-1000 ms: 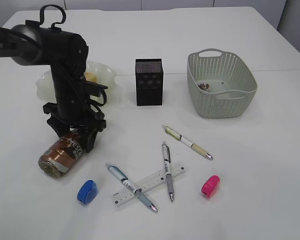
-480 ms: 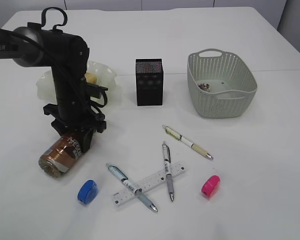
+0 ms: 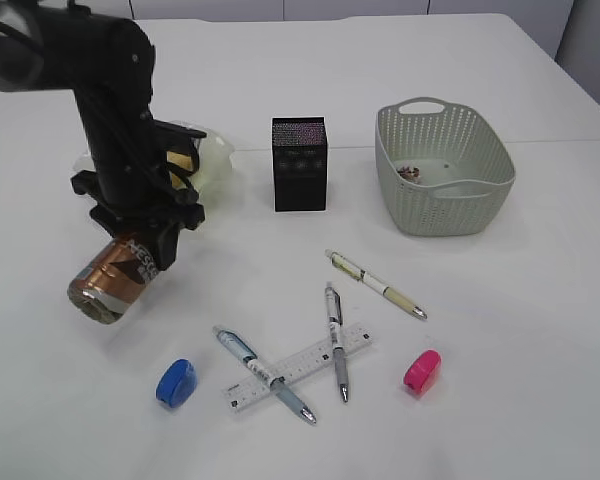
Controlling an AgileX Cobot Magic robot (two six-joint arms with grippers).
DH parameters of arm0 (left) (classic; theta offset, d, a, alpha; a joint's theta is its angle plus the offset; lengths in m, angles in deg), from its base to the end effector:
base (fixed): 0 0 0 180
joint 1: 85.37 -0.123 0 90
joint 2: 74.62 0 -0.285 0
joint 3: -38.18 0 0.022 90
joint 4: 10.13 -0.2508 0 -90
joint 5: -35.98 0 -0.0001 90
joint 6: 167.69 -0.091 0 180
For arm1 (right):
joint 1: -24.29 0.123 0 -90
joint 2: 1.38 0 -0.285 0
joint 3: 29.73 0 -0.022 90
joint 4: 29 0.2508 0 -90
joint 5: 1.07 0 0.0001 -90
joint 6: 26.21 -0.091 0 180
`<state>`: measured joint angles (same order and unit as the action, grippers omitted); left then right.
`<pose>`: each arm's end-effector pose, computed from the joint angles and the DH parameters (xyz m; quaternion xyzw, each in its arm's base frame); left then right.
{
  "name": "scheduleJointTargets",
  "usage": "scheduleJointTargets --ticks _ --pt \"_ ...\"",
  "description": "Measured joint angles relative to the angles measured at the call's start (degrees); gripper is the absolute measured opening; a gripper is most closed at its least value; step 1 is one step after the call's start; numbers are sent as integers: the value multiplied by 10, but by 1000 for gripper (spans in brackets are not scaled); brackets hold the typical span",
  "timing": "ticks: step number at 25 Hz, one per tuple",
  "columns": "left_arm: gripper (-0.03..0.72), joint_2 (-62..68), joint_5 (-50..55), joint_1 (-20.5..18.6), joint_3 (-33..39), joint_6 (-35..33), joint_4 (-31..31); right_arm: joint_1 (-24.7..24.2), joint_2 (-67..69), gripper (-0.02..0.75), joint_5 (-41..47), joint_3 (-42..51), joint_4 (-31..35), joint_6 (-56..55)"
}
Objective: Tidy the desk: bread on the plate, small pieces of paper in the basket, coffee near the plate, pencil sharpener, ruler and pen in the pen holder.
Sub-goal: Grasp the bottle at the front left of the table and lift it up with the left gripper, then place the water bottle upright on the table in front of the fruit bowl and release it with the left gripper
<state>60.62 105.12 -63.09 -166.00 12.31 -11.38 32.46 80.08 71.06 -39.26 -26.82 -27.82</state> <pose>0.4115 -0.1666 0.1631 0.1970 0.9803 0.0103 0.0003 0.2397 0.0377 0.4299 -0.0544 0.9495 0.0452 0.3057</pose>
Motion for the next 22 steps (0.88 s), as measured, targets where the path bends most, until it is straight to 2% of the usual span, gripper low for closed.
scheduleJointTargets --ticks 5,7,10,12,16,22 --pt "335 -87 -1 -17 67 0 19 0 0 572 0 0 0 0" --pt "335 -129 -15 -29 116 0 30 0 0 572 0 0 0 0" --pt "334 -209 -95 -49 217 0 44 0 0 572 0 0 0 0" --pt "333 -274 -191 -60 288 0 44 0 0 572 0 0 0 0" --pt "333 -385 -471 -69 439 0 44 0 0 572 0 0 0 0" --pt "333 -415 -885 -69 617 0 45 0 0 572 0 0 -7 3"
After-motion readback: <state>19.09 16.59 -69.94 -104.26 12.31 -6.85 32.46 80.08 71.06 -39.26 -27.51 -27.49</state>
